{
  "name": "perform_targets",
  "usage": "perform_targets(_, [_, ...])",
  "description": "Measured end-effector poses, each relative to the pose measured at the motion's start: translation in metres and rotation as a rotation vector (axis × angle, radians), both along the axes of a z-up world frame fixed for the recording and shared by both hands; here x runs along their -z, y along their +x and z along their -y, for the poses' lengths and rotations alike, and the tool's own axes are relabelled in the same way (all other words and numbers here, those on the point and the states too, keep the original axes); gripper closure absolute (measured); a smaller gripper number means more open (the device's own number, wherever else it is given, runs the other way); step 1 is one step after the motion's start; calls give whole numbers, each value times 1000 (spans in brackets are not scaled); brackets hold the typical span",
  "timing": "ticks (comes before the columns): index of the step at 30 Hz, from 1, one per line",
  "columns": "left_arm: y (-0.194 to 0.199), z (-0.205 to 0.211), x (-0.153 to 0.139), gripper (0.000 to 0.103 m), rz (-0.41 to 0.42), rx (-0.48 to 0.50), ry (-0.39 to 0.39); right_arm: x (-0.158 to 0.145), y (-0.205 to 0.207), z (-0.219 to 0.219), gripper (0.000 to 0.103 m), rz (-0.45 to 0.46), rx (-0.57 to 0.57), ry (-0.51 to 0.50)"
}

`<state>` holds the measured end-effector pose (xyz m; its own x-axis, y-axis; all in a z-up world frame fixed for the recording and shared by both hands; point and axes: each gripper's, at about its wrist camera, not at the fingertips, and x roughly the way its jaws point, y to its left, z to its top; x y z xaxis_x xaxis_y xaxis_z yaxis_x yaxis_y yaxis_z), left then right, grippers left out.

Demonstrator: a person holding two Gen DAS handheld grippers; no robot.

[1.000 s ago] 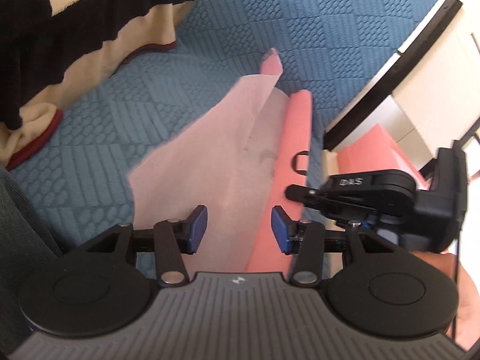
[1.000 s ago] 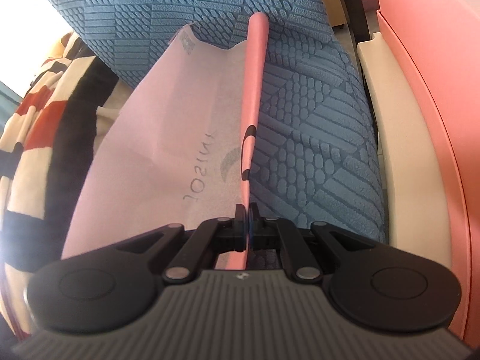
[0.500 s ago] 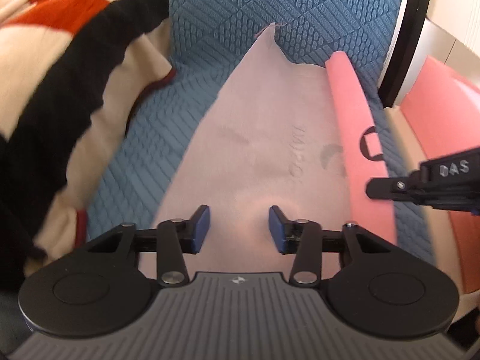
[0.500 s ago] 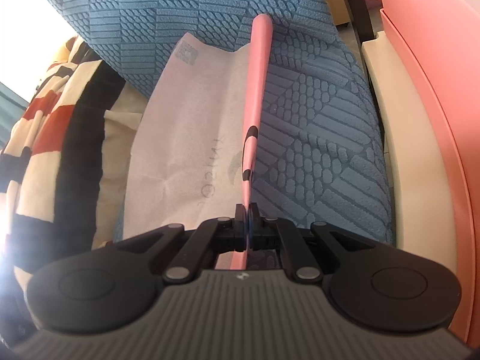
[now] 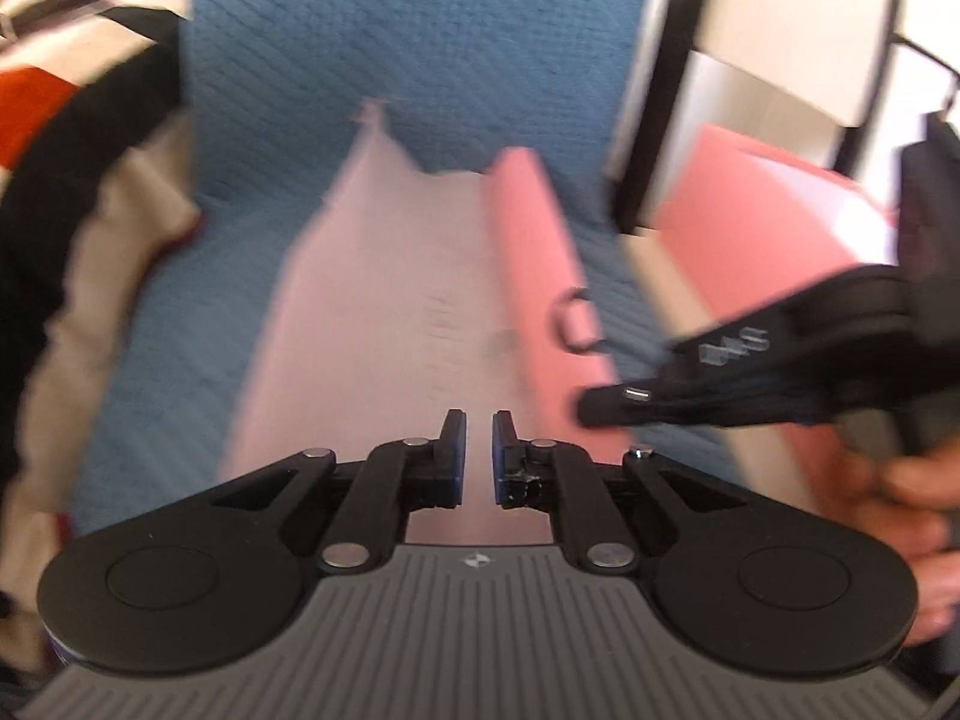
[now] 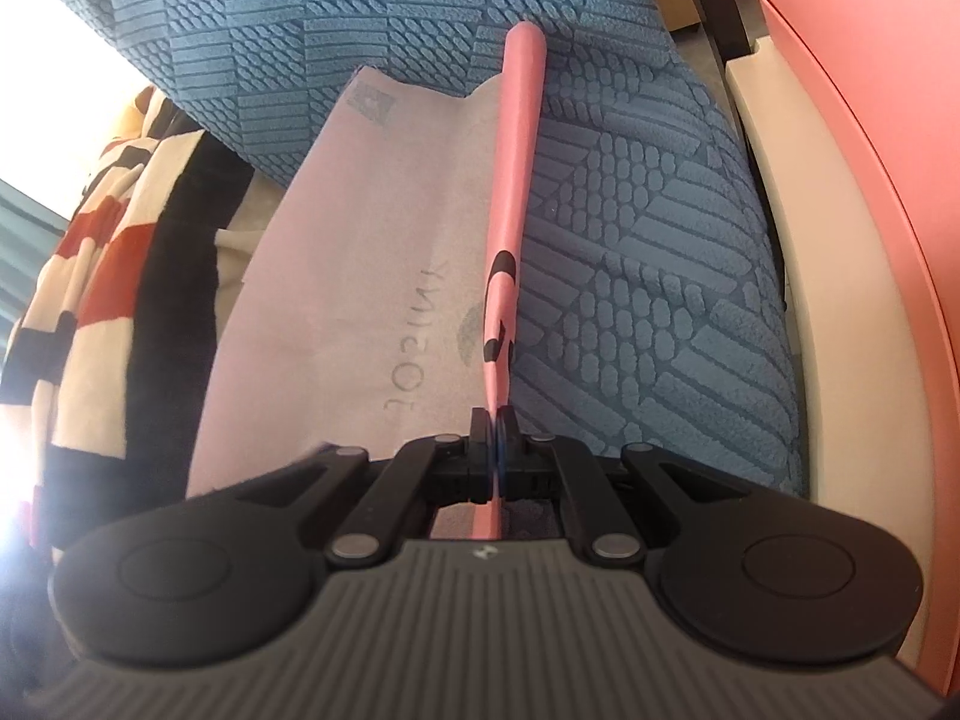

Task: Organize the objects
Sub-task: 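Open the left gripper to release the bag's side onto the seat, then move the left gripper to the bag's rolled pink edge and close on it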

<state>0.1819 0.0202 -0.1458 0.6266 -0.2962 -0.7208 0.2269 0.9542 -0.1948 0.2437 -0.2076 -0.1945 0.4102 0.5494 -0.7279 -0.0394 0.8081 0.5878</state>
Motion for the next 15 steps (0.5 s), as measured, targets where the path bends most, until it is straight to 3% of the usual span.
perform_targets(6, [1,8,3,87,-81,95,-163,2,1,3,98,-16,8,17])
perform_targets(8, [0,11,5,56,-106,116,-200,2,1,3,98,-14,5,15])
perform_targets(9, [-1,13,5,52,-101,118,-201,2,1,3,98,-14,4,14])
perform_targets(15, [-6,28,12,51,-107,147,-163,1,1,3,98,-9,-1,5])
